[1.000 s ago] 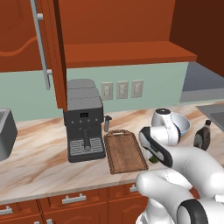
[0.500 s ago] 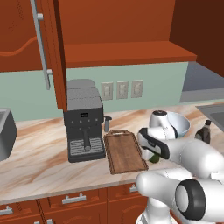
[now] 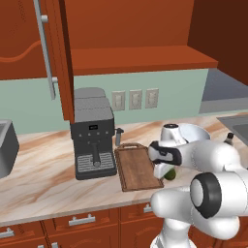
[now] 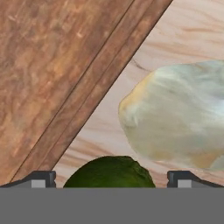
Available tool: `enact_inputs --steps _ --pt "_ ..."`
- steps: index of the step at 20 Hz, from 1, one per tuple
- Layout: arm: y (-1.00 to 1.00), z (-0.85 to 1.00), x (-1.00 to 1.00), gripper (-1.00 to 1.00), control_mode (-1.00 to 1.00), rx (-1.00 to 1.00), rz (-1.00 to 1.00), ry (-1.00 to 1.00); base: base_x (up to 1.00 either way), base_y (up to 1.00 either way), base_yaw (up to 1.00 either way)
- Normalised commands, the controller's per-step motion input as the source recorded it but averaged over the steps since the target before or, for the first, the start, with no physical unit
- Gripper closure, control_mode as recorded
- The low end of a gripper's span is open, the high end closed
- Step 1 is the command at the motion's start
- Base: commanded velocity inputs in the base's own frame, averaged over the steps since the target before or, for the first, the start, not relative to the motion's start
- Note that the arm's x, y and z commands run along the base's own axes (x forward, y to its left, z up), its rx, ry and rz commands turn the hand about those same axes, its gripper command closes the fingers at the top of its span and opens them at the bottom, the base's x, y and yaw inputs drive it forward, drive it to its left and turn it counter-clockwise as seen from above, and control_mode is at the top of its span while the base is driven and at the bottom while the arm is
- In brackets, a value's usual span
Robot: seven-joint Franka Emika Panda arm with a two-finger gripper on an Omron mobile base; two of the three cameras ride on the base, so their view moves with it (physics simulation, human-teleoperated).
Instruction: Open the cabinet. Place the bowl and condiment on the counter. Then place the lime and garlic on the cutting board.
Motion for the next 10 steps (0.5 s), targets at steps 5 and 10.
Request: enact_inputs --steps 5,10 --pt "0.05 -0.31 0.00 1.00 -1.00 -0.03 0.00 0.01 0.00 0.00 0.00" --pt "0.03 -0.13 0.00 1.00 -1.00 -0.03 0.00 0.00 0.00 0.00 0.00"
